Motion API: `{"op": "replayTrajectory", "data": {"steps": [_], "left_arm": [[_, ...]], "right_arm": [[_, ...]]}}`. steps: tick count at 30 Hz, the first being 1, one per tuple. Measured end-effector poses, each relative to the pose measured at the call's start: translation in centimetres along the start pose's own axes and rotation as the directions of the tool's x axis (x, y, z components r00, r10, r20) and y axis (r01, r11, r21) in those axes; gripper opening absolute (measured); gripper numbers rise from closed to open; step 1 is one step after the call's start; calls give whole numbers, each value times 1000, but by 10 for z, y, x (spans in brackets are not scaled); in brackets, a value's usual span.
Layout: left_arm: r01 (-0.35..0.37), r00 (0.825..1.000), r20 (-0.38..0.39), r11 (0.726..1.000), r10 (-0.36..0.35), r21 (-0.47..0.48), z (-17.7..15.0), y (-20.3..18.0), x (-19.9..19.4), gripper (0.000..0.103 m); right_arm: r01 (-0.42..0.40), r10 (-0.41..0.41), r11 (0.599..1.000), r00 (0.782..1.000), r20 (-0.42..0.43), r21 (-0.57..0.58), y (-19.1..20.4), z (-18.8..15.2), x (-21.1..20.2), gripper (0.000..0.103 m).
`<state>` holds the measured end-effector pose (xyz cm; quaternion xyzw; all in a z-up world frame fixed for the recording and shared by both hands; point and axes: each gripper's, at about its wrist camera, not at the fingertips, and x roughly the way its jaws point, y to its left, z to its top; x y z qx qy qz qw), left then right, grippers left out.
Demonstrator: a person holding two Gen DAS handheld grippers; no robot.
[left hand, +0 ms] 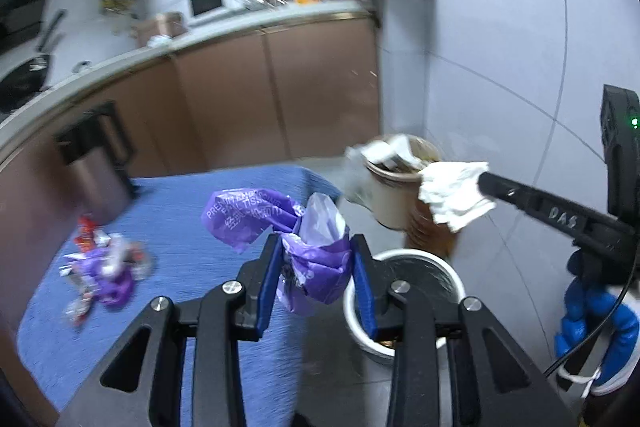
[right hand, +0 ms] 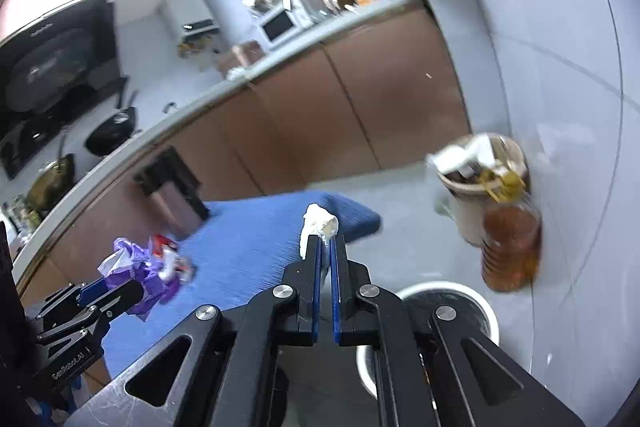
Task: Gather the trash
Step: 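Carry the purple bag and tissue with both tools over the trash bin, then open both tools to drop the purple bag and tissue into the bin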
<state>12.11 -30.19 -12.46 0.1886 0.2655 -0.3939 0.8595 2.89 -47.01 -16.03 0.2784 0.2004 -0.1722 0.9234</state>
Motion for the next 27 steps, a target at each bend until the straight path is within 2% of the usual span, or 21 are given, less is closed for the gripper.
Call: {"op": "replayTrajectory", "data": {"steps": [8, 13, 16, 18, 20, 22, 27], "left_arm": [[100, 988, -121, 993, -92, 62, 7, -39, 74, 33], [155, 973, -180, 986, -142, 56, 7, -55, 109, 36], [191, 962, -205, 981, -180, 37, 7, -58, 124, 41], [220, 951, -225, 976, -213, 4, 6, -56, 133, 45], [230, 946, -229, 973, -229, -22, 7, -52, 137, 50], [228, 946, -226, 973, -231, -41, 9, -47, 138, 52], [223, 949, -210, 972, -234, -74, 10, -36, 132, 53]], "right_arm": [[104, -96, 991, 990, -100, 80, -53, -20, 40, 5], [143, -125, 984, 979, -158, 106, -73, -33, 64, 6], [170, -146, 979, 968, -203, 109, -83, -42, 80, 9], [184, -152, 975, 960, -234, 125, -92, -50, 88, 9], [206, -168, 970, 952, -255, 129, -98, -56, 92, 14], [212, -172, 968, 950, -259, 132, -101, -58, 92, 21], [215, -176, 967, 952, -251, 139, -100, -56, 88, 24]]}}
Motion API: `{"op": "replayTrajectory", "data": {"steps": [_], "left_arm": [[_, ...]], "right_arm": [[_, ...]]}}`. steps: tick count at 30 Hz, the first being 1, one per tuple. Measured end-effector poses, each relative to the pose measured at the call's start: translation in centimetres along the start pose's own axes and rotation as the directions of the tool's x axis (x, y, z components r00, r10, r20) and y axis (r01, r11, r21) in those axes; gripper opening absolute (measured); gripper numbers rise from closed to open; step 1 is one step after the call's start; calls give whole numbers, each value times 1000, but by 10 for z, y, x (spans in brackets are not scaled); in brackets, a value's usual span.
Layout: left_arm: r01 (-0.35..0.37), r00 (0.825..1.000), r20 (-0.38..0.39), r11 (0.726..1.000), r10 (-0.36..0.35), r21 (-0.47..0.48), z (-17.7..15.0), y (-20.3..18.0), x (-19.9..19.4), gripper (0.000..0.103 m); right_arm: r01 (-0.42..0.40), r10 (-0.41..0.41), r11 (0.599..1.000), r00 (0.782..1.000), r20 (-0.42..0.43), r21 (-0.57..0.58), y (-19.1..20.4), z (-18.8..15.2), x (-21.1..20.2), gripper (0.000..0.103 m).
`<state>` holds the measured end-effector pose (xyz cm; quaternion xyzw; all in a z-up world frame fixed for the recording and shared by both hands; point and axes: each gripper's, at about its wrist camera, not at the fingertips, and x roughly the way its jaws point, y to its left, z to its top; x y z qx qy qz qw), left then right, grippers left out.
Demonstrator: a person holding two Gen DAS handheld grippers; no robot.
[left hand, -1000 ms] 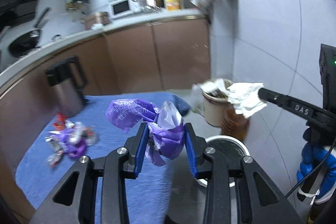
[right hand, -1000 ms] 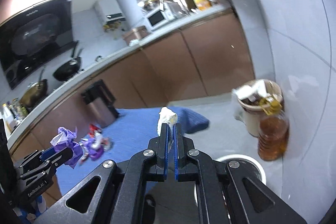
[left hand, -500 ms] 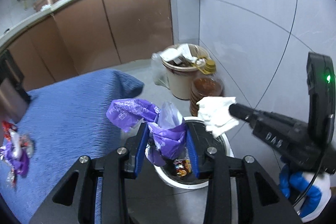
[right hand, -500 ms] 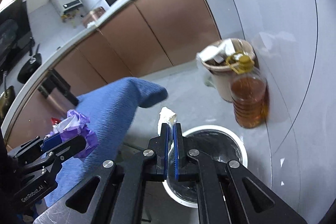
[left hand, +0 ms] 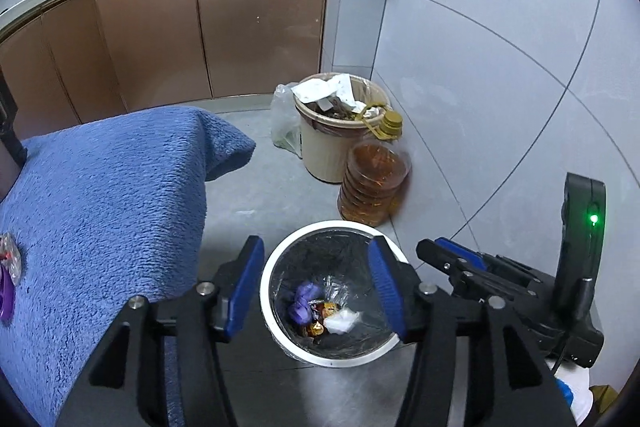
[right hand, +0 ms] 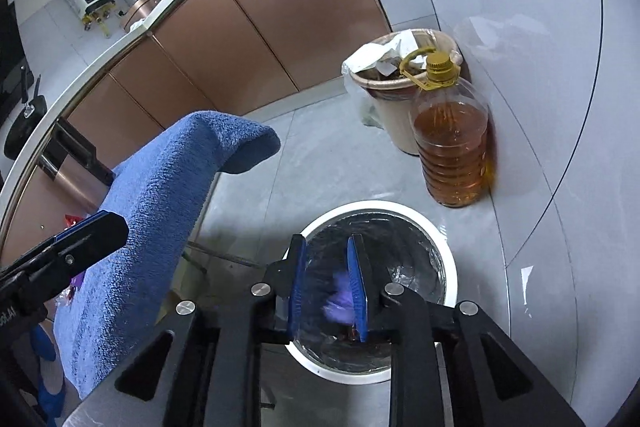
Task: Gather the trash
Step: 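Open both tools to drop the purple bag and tissue into the bin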
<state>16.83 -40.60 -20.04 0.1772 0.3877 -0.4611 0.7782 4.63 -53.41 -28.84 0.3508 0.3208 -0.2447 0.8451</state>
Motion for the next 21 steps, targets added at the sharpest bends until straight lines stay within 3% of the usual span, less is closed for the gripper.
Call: {"op": "replayTrajectory", "data": {"steps": [4, 8, 11, 17, 21], "left_arm": [[3, 999, 39, 1000, -2, -21, -3, 6, -19, 53], [-14, 991, 130, 999, 20, -44, -6, 12, -51, 53], [-57, 976, 209, 997, 65, -45, -10, 14, -83, 53], [-92, 953, 283, 993, 108, -71, -22, 26, -143, 53], [-134, 929, 332, 985, 164, -112, -36, 36, -184, 56]], "right_arm": [[-8, 8, 1000, 1000, 16, -10, 9, 2, -9, 24], [-21, 23, 999, 999, 46, -29, 23, 4, -25, 26], [-37, 40, 998, 996, 75, -53, 37, 6, -40, 27], [-83, 100, 989, 985, 143, -120, 74, 8, -78, 31], [-124, 160, 974, 969, 186, -189, 106, 6, -109, 34]]}}
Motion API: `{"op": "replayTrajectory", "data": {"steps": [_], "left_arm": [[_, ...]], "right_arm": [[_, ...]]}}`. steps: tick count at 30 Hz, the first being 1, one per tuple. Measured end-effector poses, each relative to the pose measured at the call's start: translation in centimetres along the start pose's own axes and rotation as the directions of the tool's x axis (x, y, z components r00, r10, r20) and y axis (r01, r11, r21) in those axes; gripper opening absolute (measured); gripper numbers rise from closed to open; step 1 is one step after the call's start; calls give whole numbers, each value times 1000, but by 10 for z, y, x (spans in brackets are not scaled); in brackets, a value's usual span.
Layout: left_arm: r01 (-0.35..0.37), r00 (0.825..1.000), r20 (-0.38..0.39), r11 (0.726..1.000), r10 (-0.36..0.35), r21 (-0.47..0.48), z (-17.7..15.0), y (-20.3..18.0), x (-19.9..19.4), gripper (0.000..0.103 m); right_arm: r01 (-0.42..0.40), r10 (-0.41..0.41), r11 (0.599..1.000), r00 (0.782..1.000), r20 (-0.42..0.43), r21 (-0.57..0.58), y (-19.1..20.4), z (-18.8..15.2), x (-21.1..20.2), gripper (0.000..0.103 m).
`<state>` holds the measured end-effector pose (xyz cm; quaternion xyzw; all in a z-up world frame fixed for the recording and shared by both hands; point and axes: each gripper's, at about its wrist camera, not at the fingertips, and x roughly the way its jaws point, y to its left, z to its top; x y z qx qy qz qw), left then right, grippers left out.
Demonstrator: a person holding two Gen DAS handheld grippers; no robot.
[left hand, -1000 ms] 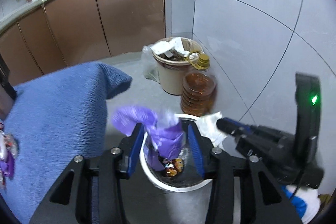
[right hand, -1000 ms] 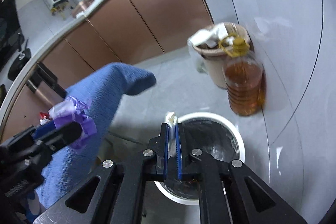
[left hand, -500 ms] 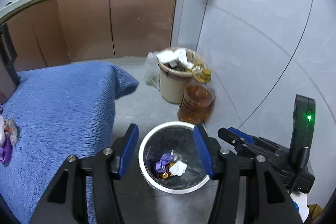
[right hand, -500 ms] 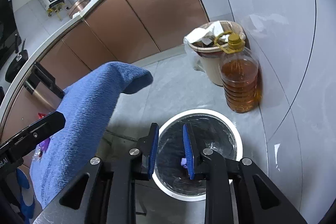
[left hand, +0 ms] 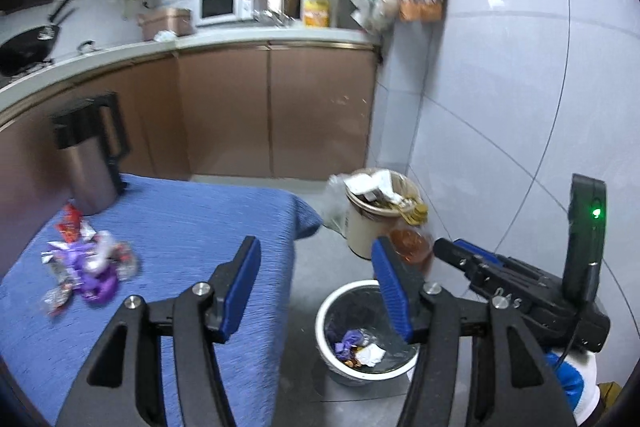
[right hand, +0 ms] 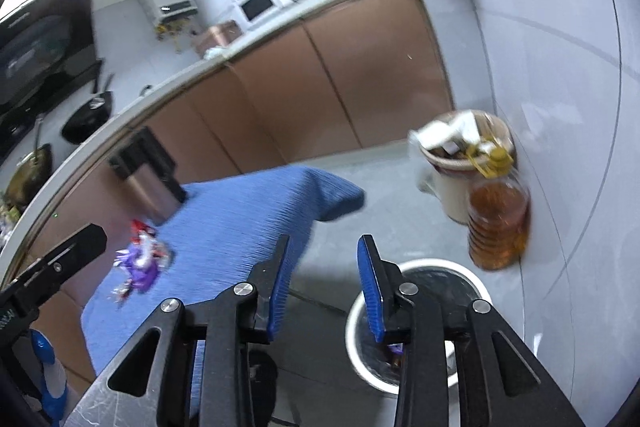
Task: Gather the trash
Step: 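Open both tools to drop the purple bag and tissue into the bin, then move both tools back to the wrapper pile on the towel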
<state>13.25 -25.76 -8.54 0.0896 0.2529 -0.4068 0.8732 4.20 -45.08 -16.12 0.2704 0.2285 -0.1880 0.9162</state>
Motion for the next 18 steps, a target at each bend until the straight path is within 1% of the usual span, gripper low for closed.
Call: {"op": "replayTrajectory", "data": {"steps": [3, 8, 11, 14, 18], "left_arm": [[-42, 998, 52, 999, 43, -19, -2, 14, -35, 56], [-110, 987, 115, 993, 114, -45, -10, 35, -75, 56], [-141, 980, 134, 987, 150, -77, -16, 52, -91, 56], [-160, 976, 130, 979, 176, -125, -24, 74, -100, 56], [-196, 973, 84, 964, 214, -182, -38, 112, -97, 56]], "right_arm": [[-32, 34, 999, 999, 34, -42, 23, 4, -18, 36], [-83, 91, 990, 993, 76, -112, 62, 8, -43, 37], [-113, 127, 981, 988, 83, -155, 85, 8, -54, 39], [-142, 159, 973, 984, 78, -183, 101, 8, -56, 41], [-171, 187, 963, 981, 59, -209, 115, 9, -49, 43]]}}
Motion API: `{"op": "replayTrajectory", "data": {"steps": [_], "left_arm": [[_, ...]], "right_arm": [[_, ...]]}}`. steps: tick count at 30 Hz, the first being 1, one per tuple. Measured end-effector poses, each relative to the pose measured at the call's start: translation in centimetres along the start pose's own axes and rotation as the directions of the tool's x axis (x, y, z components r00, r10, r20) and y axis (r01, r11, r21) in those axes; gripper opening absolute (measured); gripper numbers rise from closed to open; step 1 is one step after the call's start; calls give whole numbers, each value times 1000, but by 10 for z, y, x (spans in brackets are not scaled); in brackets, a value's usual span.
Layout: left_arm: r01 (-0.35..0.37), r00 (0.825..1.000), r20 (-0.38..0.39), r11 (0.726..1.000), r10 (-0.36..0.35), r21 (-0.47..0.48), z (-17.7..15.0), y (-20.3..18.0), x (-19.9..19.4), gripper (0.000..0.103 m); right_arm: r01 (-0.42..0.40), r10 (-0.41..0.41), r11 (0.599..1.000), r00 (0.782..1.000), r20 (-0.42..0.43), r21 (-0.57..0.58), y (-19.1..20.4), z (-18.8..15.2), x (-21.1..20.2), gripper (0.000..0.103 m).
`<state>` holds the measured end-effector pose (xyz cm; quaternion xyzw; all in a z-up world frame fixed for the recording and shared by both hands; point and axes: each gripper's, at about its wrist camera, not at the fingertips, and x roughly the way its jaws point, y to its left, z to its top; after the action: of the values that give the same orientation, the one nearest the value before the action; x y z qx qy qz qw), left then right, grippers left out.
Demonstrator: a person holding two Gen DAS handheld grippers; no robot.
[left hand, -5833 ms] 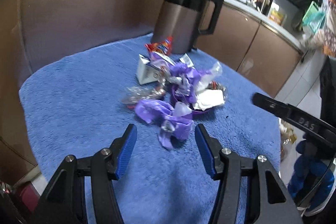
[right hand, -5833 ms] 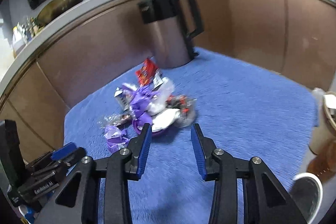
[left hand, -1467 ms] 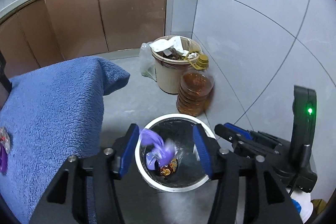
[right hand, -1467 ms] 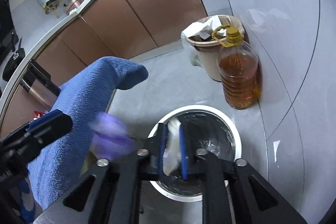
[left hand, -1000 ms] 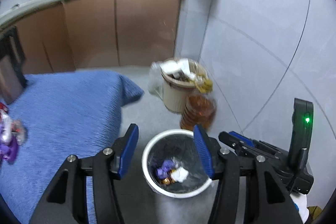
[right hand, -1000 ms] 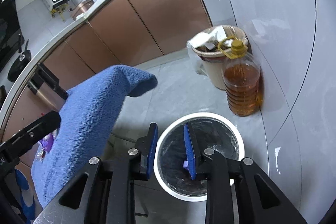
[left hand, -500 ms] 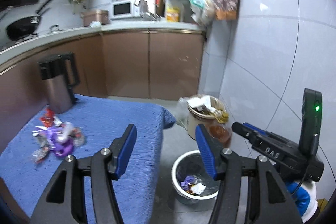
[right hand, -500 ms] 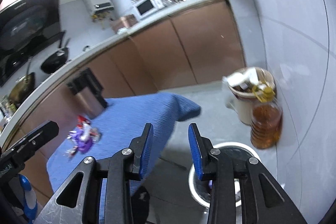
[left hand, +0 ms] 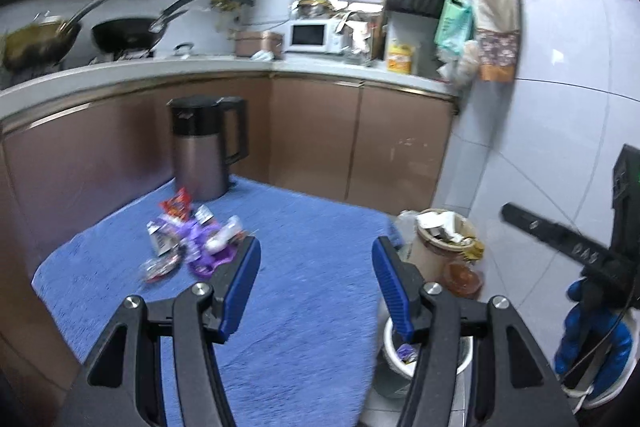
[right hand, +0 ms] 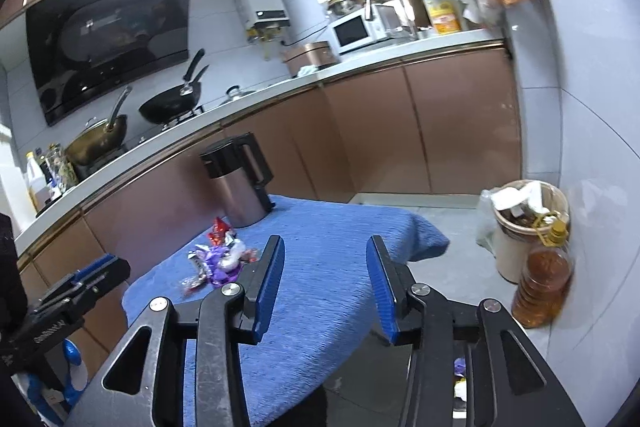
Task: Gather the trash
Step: 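Move both tools back to the wrapper pile on the towel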
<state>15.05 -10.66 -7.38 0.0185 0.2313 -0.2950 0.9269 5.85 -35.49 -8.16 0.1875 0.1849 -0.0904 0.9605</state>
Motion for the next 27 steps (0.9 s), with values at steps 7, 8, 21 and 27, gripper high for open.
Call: {"op": "replayTrajectory", "data": {"steps": [7, 8, 21, 27], "left_arm": [[-79, 993, -100, 991, 68, -111, -14, 69, 40, 56], [-86, 991, -109, 989, 72, -120, -16, 76, 45, 56], [-121, 968, -240, 970, 69, -211, -21, 162, 154, 55], [-134, 956, -286, 968, 70, -210, -22, 176, 203, 55]], "right_arm": [[-57, 54, 998, 995, -84, -34, 21, 5, 52, 44], [-67, 63, 997, 993, -101, -37, 25, 4, 62, 44], [-192, 160, 978, 939, -304, -80, 76, -11, 213, 44], [-268, 231, 962, 897, -377, -50, 105, -21, 283, 44]]}}
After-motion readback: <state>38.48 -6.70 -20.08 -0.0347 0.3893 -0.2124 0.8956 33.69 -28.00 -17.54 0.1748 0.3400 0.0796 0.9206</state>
